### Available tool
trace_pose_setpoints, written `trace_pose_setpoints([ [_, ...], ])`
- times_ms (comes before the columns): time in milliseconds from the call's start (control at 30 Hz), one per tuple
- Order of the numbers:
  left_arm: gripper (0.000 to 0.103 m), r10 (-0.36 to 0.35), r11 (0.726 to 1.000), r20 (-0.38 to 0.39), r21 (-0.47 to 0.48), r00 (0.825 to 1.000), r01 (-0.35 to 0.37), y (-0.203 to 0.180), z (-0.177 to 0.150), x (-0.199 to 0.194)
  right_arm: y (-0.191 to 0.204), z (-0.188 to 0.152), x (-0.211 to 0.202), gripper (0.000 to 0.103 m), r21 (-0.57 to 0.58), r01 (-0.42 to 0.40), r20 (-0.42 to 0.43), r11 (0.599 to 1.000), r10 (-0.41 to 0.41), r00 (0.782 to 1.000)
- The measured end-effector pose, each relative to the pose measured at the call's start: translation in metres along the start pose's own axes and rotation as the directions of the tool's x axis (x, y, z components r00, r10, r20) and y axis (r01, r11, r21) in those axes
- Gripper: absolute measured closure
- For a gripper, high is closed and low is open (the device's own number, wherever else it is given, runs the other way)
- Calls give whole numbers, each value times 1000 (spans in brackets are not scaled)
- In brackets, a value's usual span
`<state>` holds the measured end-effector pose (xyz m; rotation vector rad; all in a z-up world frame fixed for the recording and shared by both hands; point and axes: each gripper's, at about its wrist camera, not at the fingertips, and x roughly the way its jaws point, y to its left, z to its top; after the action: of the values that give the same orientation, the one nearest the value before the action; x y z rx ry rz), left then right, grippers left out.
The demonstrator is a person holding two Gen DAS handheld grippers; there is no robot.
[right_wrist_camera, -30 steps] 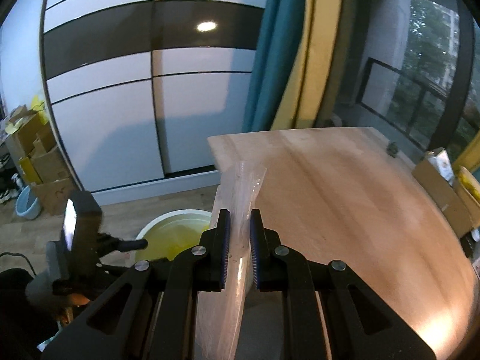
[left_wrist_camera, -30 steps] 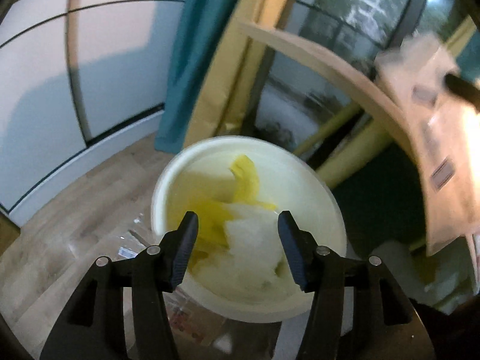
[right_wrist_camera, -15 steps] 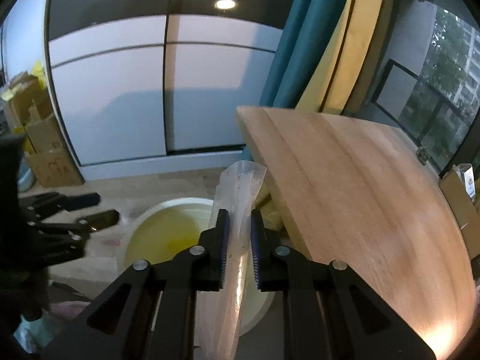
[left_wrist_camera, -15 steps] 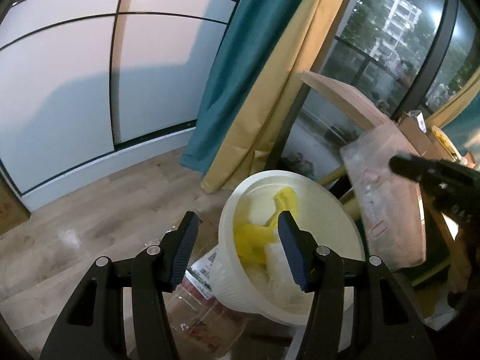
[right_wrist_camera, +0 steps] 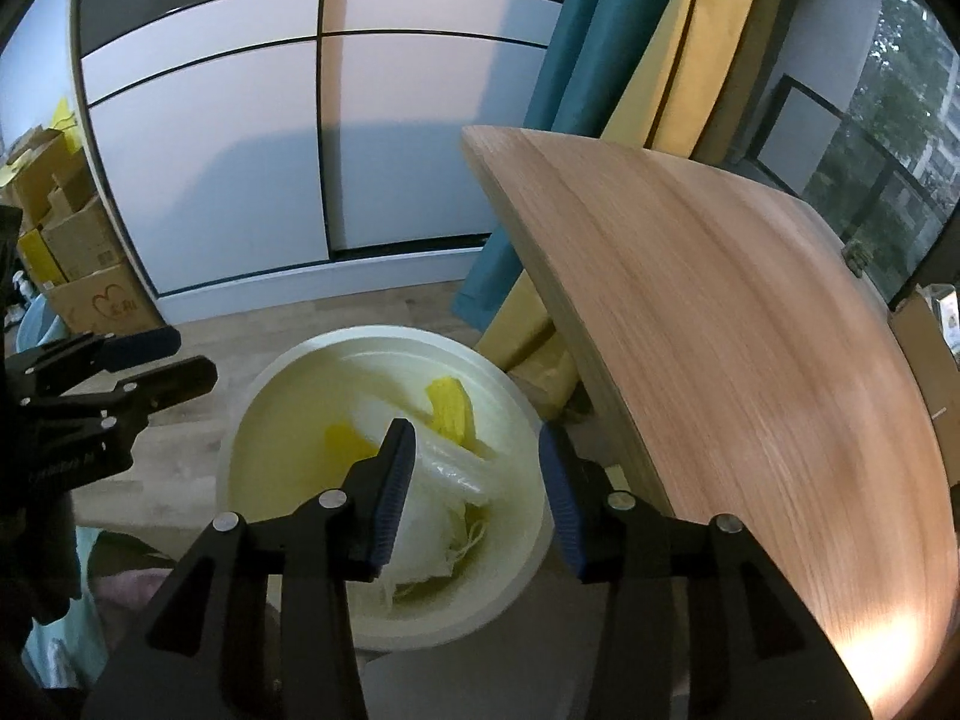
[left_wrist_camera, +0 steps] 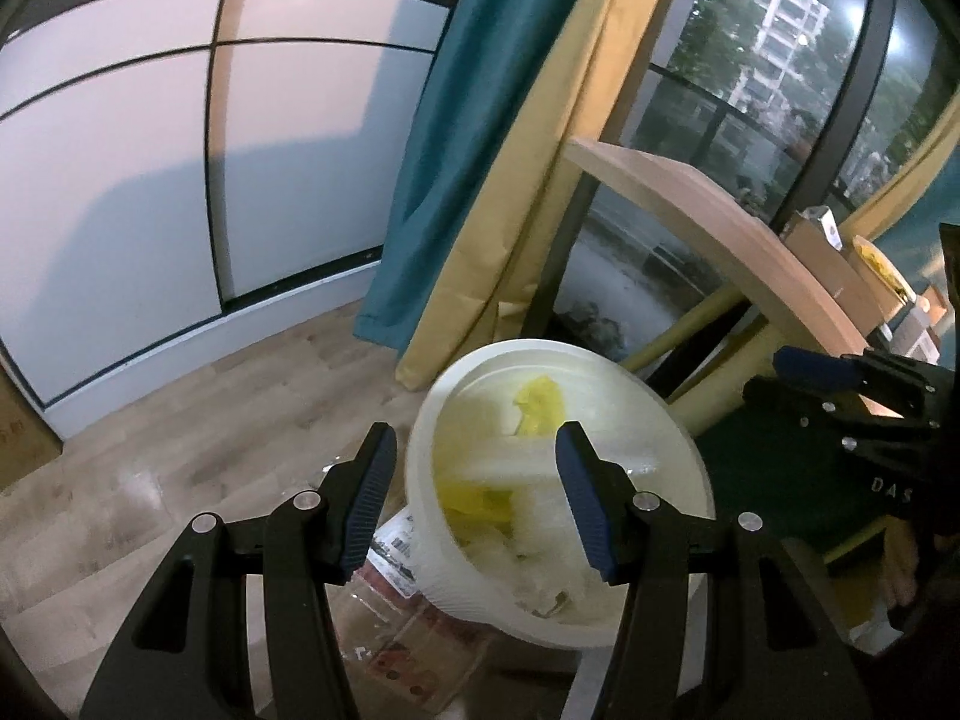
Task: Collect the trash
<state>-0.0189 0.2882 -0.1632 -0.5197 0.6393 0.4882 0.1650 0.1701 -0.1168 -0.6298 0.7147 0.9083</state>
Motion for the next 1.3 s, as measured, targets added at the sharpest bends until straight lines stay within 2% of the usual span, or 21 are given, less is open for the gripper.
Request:
trace_pose_setpoints([
  [367,45,-39,993,17,111,999,36,-52,-8,-17,-24,-35,-35,61,68,26,30,997,-29,999],
  [733,45,-103,971,50,220,993,89,-109,-11,-41,-48,-70,-70,61,171,39,65,985,-51,997],
  [1033,45,-164,939,85,318,983,129,-158,-16,-66,-71,-102,-105,61,253,74,106,965,-103,989],
  [1300,44,-241,893,96,411,966,182,-201,-22,-85,-90,-134,-141,61,312,126,126,942,-172,977],
])
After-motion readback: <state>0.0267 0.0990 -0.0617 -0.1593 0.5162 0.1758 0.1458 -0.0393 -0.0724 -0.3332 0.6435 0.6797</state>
